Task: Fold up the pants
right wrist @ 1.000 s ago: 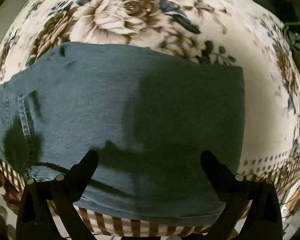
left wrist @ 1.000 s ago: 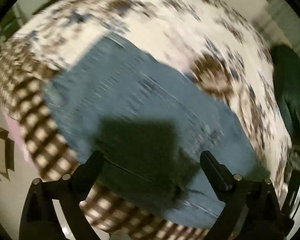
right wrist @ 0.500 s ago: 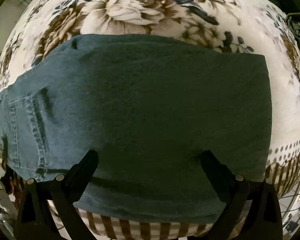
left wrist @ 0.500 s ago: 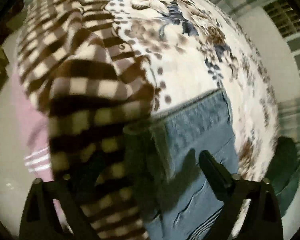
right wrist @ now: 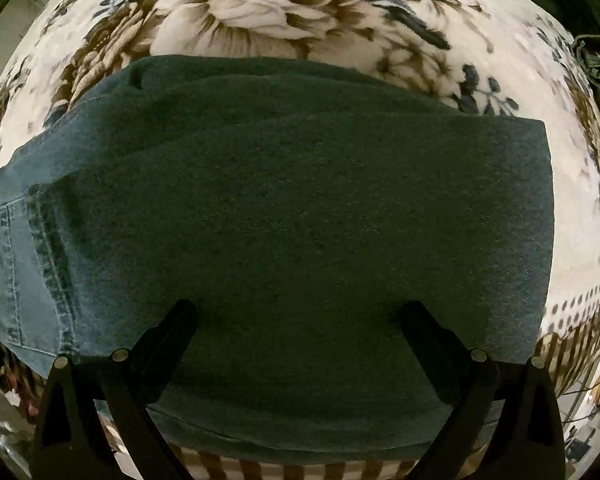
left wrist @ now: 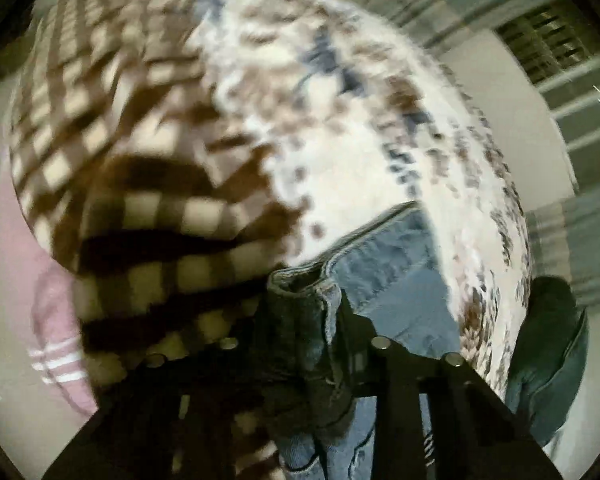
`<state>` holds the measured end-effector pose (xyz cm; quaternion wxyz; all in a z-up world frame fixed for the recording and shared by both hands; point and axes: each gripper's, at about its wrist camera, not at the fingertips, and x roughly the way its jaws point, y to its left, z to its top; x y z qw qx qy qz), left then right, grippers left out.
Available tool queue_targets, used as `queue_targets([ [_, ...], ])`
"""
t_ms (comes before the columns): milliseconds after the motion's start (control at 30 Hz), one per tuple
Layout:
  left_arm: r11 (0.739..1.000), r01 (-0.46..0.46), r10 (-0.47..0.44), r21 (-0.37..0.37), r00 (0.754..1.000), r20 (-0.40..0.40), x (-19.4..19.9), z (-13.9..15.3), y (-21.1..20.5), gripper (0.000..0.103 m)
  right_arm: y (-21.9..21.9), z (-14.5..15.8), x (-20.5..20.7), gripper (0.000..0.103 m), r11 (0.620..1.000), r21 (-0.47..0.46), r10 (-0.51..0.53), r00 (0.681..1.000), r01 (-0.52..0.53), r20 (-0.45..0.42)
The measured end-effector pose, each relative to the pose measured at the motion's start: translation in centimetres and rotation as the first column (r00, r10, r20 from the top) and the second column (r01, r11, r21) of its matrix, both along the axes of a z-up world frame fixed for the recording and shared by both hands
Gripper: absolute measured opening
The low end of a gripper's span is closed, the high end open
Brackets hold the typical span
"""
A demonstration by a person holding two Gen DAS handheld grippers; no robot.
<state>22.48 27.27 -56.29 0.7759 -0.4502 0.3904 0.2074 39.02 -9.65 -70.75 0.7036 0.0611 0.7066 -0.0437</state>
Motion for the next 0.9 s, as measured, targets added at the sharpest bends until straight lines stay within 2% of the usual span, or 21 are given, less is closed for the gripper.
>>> queue_targets([
  [100, 0.998, 0.024, -0.028, 0.056, 0.997, 0.067, -0.6, 2.9, -1.4, 0.022, 0.3, -0.3, -0.1, 0.103, 1.0, 0.013, 0.004, 1.0, -0.004, 0.0],
  [167, 0.999, 0.027, -0.029, 0.027, 0.995, 0.092, -0.6, 3.4, -1.5, 0.024, -0.3, 0.0, -0.8, 0.103, 1.0, -0.003, 0.001, 1.0, -0.001, 0.019],
  [200, 1.0, 0.024, -0.023, -0.008, 0.995, 0.101, -0.5, 2.9, -1.1, 0.028, -0.4, -0.1, -0.8, 0.103, 1.0, 0.002, -0.003, 1.0, 0.003, 0.016],
  [267, 0.999, -0.009, 0.011, -0.046, 0.999, 0.046, -0.1, 0.9, 0.1, 0.033, -0.9, 0.0, -1.1, 0.103, 1.0, 0.006, -0.007, 1.0, 0.006, 0.013],
  [300, 0.997, -0.021, 0.023, -0.072, 0.999, 0.025, 0.0, -0.2, 0.7, 0.041, -0.7, -0.1, -1.1, 0.103, 1.0, 0.008, -0.01, 1.0, 0.01, 0.009],
  [367, 0.987, -0.046, 0.043, -0.156, 0.999, -0.023, 0.3, -3.2, 2.0, 0.045, -0.7, 0.0, -1.2, 0.103, 1.0, 0.016, -0.02, 1.0, 0.019, 0.006],
  [433, 0.976, -0.055, 0.058, -0.208, 0.998, 0.006, 0.3, -4.6, 2.6, 0.05, -0.7, -0.2, -0.9, 0.103, 0.999, 0.024, -0.029, 1.0, 0.028, 0.004],
  [600, 0.98, -0.033, 0.035, -0.199, 0.999, 0.009, 1.2, -4.7, 2.3, 0.063, -1.3, 0.2, -1.2, 0.103, 0.999, 0.023, -0.024, 1.0, 0.024, 0.006],
  [700, 0.985, -0.011, 0.011, -0.174, 1.0, 0.002, 1.4, -4.6, 1.8, 0.066, -1.7, 0.0, -1.0, 0.103, 0.999, 0.03, -0.028, 1.0, 0.028, 0.0],
  [733, 0.987, -0.006, 0.006, -0.163, 1.0, -0.004, 1.5, -4.4, 1.7, 0.066, -1.6, 0.1, -1.2, 0.103, 0.999, 0.032, -0.032, 0.999, 0.032, 0.0],
  [767, 0.99, -0.001, 0.001, -0.141, 1.0, -0.003, 1.5, -4.0, 1.5, 0.059, -1.7, 0.0, -1.2, 0.103, 0.999, 0.033, -0.034, 0.999, 0.034, 0.0],
  [800, 0.994, 0.004, -0.005, -0.11, 1.0, -0.009, 1.6, -3.5, 1.3, 0.044, -1.7, 0.0, -1.1, 0.103, 0.999, 0.032, -0.033, 0.999, 0.033, -0.001],
  [833, 0.997, 0.011, -0.012, -0.081, 1.0, -0.012, 1.6, -3.1, 1.1, 0.035, -1.8, 0.0, -1.2, 0.103, 0.999, 0.031, -0.032, 0.999, 0.032, -0.002],
  [867, 0.999, 0.023, -0.023, -0.038, 1.0, -0.007, 1.7, -2.2, 0.7, 0.028, -1.9, 0.0, -1.1, 0.103, 0.999, 0.03, -0.032, 0.999, 0.032, -0.001],
  [900, 0.999, 0.038, -0.038, 0.001, 0.999, -0.004, 1.7, -1.3, 0.3, 0.026, -1.6, 0.0, -1.4, 0.103, 0.999, 0.03, -0.032, 0.999, 0.032, 0.001],
])
